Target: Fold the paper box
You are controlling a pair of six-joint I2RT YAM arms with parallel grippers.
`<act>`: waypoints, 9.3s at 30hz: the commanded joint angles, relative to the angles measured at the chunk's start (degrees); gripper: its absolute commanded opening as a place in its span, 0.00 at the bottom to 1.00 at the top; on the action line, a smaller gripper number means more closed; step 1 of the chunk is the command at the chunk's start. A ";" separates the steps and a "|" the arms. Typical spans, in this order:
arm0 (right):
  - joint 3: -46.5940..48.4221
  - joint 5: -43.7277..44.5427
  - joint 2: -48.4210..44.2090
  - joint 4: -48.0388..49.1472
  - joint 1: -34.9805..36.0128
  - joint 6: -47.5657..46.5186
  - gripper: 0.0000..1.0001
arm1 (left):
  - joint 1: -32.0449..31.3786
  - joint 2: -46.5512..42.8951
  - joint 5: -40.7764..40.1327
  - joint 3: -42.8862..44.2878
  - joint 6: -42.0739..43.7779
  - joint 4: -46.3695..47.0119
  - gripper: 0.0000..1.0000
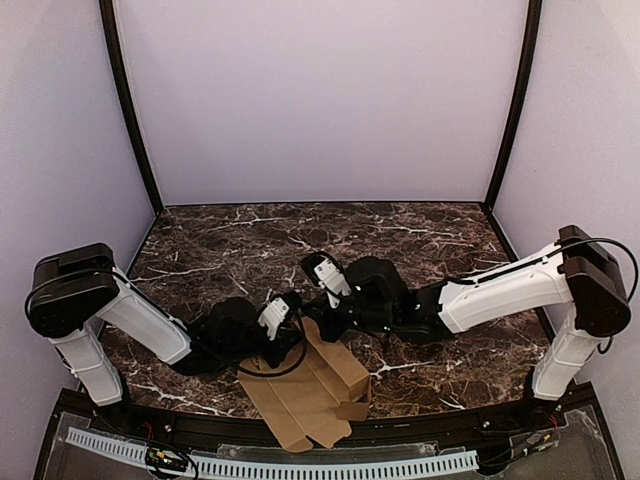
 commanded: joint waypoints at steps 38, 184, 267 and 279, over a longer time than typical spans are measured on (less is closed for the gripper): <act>-2.17 -0.32 8.08 -1.11 2.01 8.37 0.00 | -3.20 2.80 -8.44 2.70 0.48 1.80 0.03; -14.57 31.18 1.65 10.06 6.78 10.04 0.33 | -13.43 -3.51 -43.89 18.34 -56.17 -59.82 0.01; -20.44 4.65 11.55 45.81 -2.33 -17.74 0.00 | -6.76 -31.44 -8.40 13.50 -11.74 -45.57 0.03; -20.04 2.89 13.51 48.14 -2.11 -16.06 0.00 | -2.26 -17.11 4.64 17.06 -13.80 -30.10 0.01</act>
